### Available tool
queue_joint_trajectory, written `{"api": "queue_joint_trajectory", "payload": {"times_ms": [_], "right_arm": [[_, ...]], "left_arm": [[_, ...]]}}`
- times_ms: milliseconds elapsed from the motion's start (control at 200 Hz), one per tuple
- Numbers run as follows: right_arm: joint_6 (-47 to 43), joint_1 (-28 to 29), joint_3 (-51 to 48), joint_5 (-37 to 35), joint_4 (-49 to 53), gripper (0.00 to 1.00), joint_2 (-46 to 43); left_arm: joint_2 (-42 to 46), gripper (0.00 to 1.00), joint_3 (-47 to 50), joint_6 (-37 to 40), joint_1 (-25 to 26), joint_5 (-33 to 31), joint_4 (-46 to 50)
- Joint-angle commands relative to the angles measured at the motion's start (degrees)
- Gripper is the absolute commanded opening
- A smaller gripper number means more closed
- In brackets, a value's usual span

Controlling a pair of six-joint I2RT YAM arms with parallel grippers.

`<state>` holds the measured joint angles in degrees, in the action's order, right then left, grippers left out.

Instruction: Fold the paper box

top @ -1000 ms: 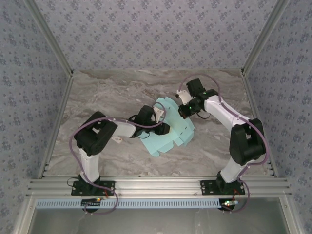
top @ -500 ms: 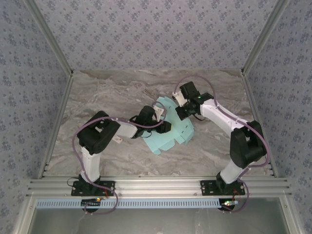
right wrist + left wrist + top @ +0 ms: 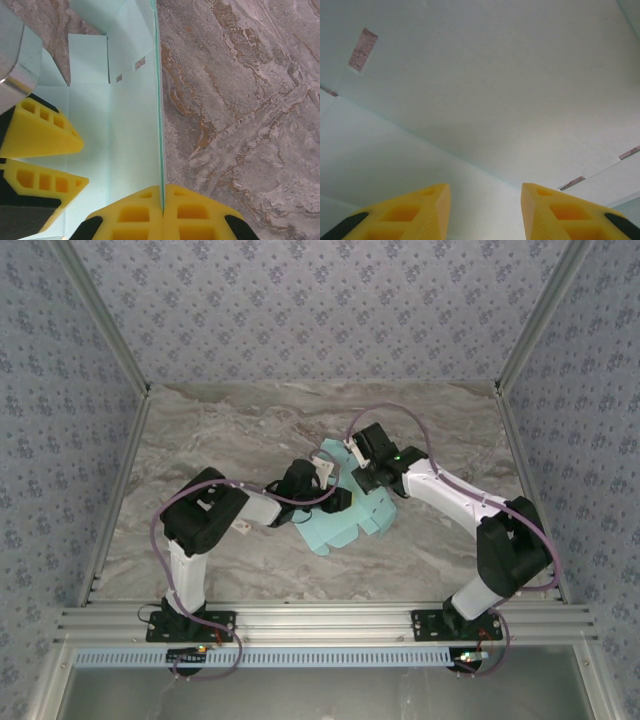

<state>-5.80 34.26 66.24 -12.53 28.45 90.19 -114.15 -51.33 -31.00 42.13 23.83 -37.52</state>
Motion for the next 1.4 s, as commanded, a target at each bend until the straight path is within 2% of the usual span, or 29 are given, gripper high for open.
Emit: {"api": "queue_joint_trajectory", "payload": {"times_ms": [0, 245, 605, 959, 1394], "right_arm": [[-3.21, 1.07, -0.04, -0.16, -1.11, 0.0, -0.45], [-11.09, 1.01, 1.07, -1.74, -0.05, 0.0, -0.87], [-15.33, 1.96, -0.26, -13.09, -3.06, 0.0, -0.09], [-21.73, 6.63, -4.52, -28.34, -13.37, 0.0, 2.39], [-29.64, 9.17, -9.85, -35.67, -26.93, 0.0, 7.2]], "left_arm": [[2.32, 0.44, 1.58, -0.99, 0.15, -1.44, 1.22], [8.65, 0.49, 3.62, -1.07, -0.3, -2.19, 2.62], [14.86, 0.5, 9.09, -0.09, -1.44, -5.72, 8.67], [14.48, 0.49, 14.15, -1.91, -1.74, -8.02, 5.99], [12.59, 0.48, 17.17, -3.39, -2.42, -9.2, 1.34]]}}
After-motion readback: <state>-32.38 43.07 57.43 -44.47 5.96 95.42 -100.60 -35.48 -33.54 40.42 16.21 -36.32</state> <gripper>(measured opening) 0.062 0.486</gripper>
